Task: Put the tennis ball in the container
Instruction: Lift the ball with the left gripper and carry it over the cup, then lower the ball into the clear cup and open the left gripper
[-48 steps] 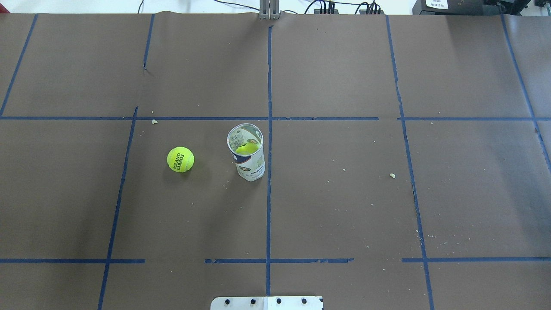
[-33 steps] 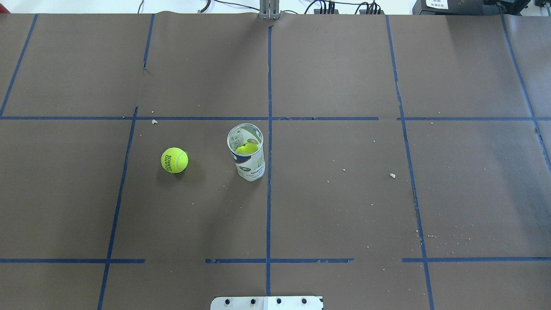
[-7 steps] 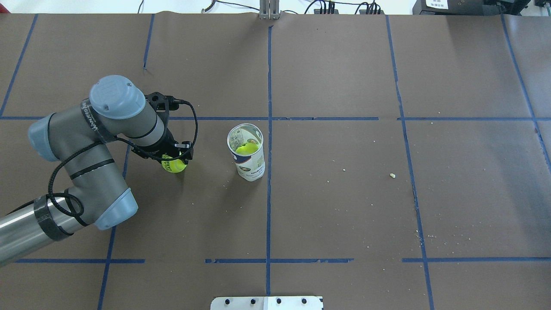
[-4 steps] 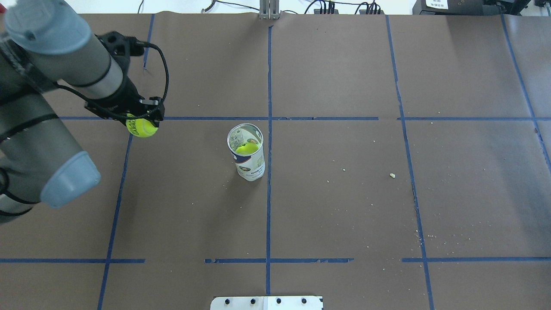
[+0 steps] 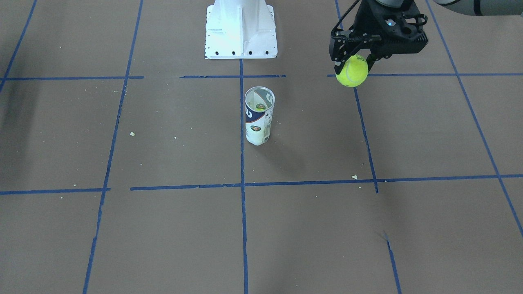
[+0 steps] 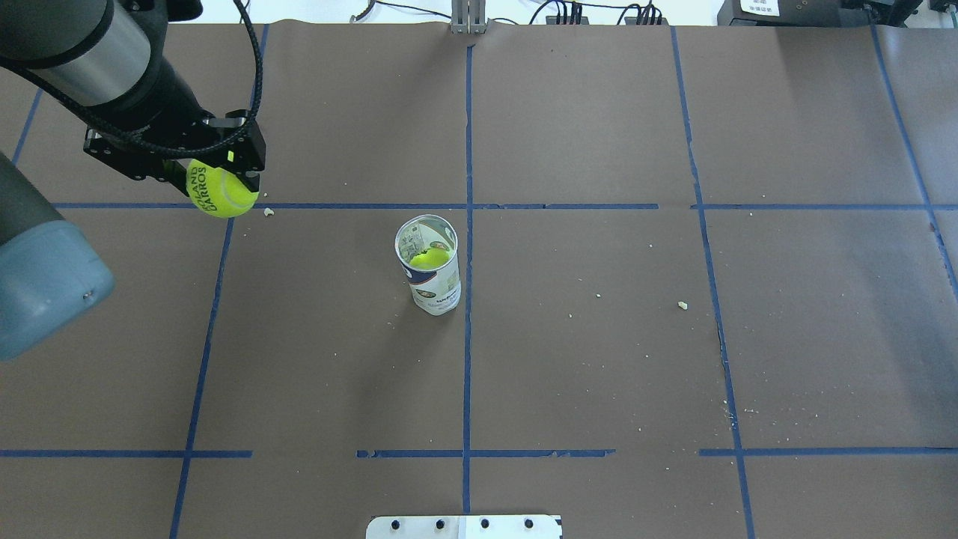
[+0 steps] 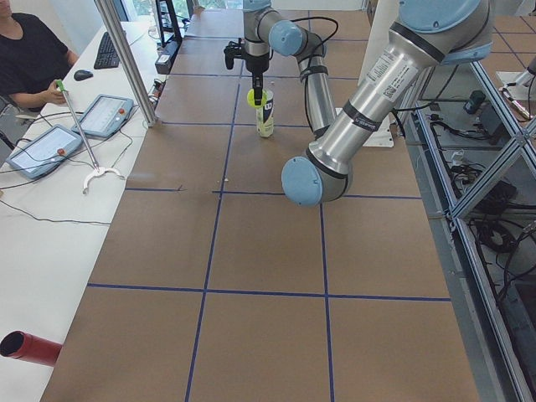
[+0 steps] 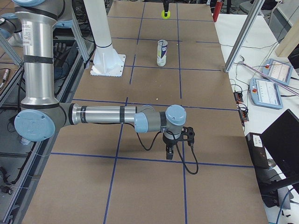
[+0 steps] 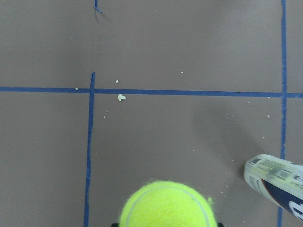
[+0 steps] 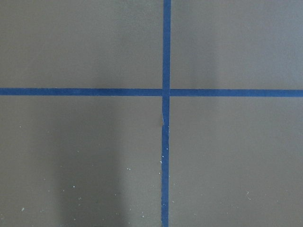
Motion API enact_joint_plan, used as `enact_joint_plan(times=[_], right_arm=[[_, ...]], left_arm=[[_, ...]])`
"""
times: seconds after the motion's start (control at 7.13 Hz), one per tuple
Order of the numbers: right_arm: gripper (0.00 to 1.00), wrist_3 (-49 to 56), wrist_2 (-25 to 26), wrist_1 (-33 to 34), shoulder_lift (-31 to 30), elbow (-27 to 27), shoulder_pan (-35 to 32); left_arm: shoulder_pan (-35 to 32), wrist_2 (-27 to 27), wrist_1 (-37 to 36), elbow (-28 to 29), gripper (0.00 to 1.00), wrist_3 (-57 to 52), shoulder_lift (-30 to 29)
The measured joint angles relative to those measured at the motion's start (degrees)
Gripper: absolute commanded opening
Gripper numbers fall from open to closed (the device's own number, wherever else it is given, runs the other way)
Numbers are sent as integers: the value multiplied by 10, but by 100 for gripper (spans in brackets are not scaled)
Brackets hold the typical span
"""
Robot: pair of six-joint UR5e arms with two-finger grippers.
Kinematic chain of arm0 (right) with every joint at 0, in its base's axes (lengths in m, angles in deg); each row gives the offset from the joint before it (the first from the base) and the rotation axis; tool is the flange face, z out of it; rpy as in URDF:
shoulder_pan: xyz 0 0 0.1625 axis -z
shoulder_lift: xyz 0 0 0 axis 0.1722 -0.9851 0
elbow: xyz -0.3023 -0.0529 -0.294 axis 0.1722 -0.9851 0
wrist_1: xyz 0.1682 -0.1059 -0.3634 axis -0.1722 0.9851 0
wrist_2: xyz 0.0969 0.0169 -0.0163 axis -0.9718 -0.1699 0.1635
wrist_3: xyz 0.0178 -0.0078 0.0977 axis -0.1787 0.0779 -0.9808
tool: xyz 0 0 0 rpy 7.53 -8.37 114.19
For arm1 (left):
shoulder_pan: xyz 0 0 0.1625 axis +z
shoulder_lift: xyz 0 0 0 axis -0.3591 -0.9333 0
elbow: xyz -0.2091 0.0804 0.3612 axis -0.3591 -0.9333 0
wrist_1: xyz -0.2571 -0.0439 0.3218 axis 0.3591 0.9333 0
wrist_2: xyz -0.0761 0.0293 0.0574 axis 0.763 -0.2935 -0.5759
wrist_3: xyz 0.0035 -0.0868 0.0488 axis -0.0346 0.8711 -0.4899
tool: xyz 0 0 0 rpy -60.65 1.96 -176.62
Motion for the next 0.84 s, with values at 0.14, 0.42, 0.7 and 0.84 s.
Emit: enact_joint_plan(times=[0.14, 0.42, 0.7, 0.84], right_arm=[[100, 0, 0, 0, 0, 0, 0], [100, 0, 0, 0, 0, 0, 0], [100, 0, 0, 0, 0, 0, 0], [100, 0, 0, 0, 0, 0, 0]], left_arm=[[20, 3, -1, 28, 0, 46, -38], [69, 2, 32, 94, 0, 106, -89], [86, 0, 85, 137, 0, 132, -98], [92, 0, 101, 150, 0, 135, -98]])
